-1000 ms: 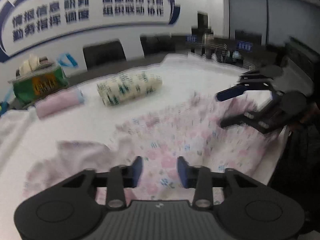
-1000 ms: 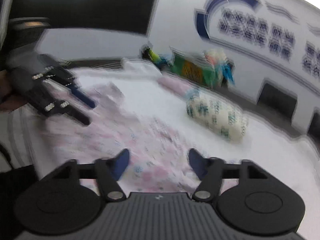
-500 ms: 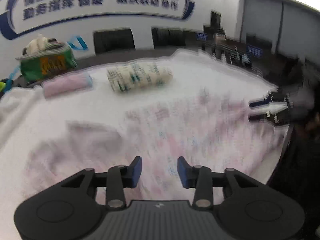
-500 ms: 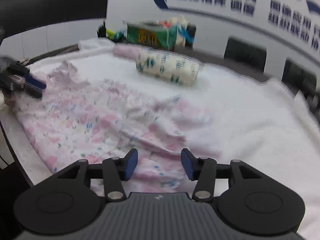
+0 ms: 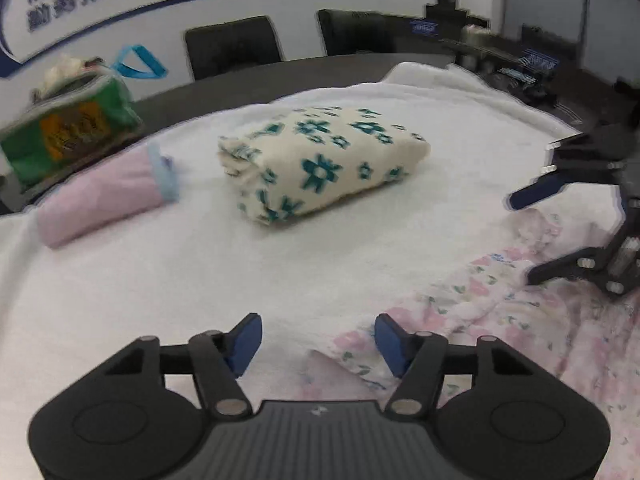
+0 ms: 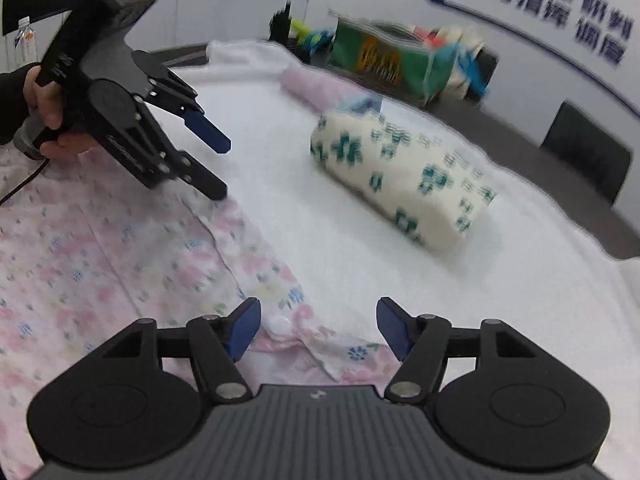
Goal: Fold clothes
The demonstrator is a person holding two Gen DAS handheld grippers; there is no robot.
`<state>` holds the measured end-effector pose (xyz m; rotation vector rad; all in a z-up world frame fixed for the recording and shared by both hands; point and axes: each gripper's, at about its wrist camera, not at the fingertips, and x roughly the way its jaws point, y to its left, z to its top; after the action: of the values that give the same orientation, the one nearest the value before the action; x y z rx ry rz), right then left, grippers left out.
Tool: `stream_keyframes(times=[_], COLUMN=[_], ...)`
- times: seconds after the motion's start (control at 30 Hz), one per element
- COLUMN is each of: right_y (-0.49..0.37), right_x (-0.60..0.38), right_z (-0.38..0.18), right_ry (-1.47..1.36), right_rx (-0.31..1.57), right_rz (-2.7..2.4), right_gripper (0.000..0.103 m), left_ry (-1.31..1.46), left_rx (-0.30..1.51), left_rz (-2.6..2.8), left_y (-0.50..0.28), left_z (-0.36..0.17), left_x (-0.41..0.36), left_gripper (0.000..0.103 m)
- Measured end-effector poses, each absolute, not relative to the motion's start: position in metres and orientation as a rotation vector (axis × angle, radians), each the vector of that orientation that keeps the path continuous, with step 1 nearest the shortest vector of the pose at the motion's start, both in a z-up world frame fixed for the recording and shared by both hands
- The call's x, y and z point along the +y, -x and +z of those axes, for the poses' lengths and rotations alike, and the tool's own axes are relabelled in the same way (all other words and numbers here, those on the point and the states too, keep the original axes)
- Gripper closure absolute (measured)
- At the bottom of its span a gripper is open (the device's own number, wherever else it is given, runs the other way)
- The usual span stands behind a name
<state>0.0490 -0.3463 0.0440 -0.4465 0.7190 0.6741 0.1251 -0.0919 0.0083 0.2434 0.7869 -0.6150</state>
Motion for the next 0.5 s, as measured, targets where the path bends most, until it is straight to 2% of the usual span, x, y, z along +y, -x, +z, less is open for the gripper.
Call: stream_keyframes(times=[0.13, 0.2, 0.23, 0.27, 0.3, 0.33, 0.5], right_y=[-0.071, -0.076, -0.073, -0.069, -0.063, -0.056, -0.012], right_x=[-0.361, -0.366, -0.365, -0.363, -0.358, -0.353, -0.332], right_z=[0.028, 0.025, 0.027, 0.028, 0.032, 0.035, 0.062], right_ry=[0.367, 0.316, 0.319, 0.328, 0.369, 0.409, 0.566], right_rx=[0.778, 0.797, 0.794, 0.789, 0.772, 0.754, 0.576], right_rz=[0.723, 0.747, 0.769, 0.788, 0.782, 0.776, 0.719], right_gripper=[0.029, 0.032, 0.048, 0.075, 0.084, 0.087, 0.09], left_ry=[-0.18, -0.153, -0.158, -0.172, -0.189, -0.182, -0.098], left_rx=[0.787, 0.795, 0.797, 0.795, 0.793, 0.796, 0.736], left_rz=[-0.656, -0.66, -0.65, -0.635, -0.612, -0.603, -0.614], left_y=[-0.135, -0.14, -0.14, -0.14, -0.14, -0.14, -0.122], left_z=[0.001, 0.001, 0.002, 0.003, 0.005, 0.007, 0.026], left_x=[-0.087, -0.087, -0.088, -0.089, -0.089, -0.086, -0.064], left_gripper=[0.041, 0.042, 0.048, 0.073, 0.091, 0.102, 0.103])
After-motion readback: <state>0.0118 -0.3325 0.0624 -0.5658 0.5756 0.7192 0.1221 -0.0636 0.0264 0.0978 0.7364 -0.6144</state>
